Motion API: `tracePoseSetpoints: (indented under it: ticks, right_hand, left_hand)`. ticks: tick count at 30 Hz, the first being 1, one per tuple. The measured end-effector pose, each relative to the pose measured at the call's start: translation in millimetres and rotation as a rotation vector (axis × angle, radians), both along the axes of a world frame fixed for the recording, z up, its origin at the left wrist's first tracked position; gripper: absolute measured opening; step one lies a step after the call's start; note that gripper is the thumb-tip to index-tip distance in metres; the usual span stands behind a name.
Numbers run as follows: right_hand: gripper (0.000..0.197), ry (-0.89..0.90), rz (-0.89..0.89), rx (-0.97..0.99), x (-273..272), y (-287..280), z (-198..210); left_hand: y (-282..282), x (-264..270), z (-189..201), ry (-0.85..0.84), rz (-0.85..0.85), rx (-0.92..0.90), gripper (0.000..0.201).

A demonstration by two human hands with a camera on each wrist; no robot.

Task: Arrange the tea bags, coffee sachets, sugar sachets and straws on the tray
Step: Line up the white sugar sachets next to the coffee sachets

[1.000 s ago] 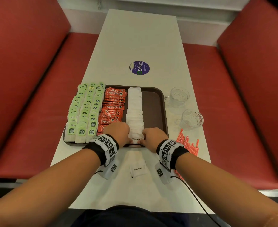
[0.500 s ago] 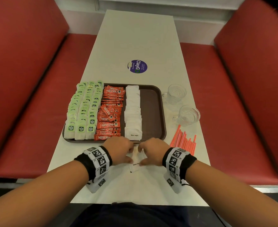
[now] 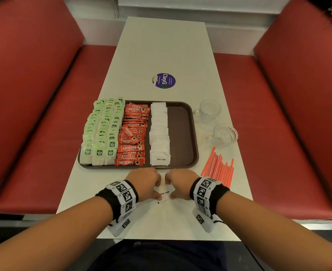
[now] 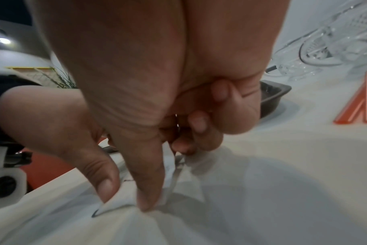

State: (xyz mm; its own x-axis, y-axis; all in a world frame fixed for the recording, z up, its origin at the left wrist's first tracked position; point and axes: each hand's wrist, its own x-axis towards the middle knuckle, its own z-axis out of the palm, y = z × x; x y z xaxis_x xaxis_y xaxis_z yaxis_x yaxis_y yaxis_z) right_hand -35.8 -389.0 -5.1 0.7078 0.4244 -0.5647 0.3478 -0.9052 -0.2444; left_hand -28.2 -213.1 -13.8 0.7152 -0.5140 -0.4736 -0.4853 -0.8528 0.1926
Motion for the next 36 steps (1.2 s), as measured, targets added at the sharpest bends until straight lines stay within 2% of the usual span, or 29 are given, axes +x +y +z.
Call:
tracePoseSetpoints:
  ticks: [5, 8, 11, 16, 20, 24, 28, 32, 36]
  right_hand:
    - [0.029, 0.018, 0.009, -0.023, 0, 4, 2]
    - [0.017, -0.01, -0.075, 0.043, 1, 2, 4]
    - [0.013, -0.085, -0.175, 0.154, 6, -5, 11]
    - [0.015, -0.273, -0.582, 0.283, 22, -33, 22]
    - [0.029, -0.299, -0.777, 0.139, 30, -52, 24]
    - [0.026, -0.183, -0.748, -0.01, 35, -56, 16]
    - [0.025, -0.13, -0.701, -0.007, 41, -54, 9]
    - [0.024, -0.119, -0.727, 0.006, 42, -51, 8]
    - [0.028, -0.125, -0.703, -0.02, 39, -49, 9]
  left_hand:
    - [-8, -2, 3, 0.038, -0.011, -0.005, 0.035]
    - [-10, -1, 8, 0.019, -0.012, -0.067, 0.03]
    - [-9, 8, 18, -0.047, 0.024, -0.132, 0.027]
    - [0, 42, 27, -0.199, 0.222, -0.228, 0.026]
    - [-1, 58, 21, -0.201, 0.232, -0.138, 0.029]
    - [-8, 60, 18, -0.246, 0.181, -0.05, 0.029]
    - [-11, 62, 20, -0.26, 0.204, -0.013, 0.027]
    - [-12, 64, 21, -0.271, 0.265, -0.043, 0.028]
    - [-8, 63, 18, -0.31, 0.312, -0.062, 0.048]
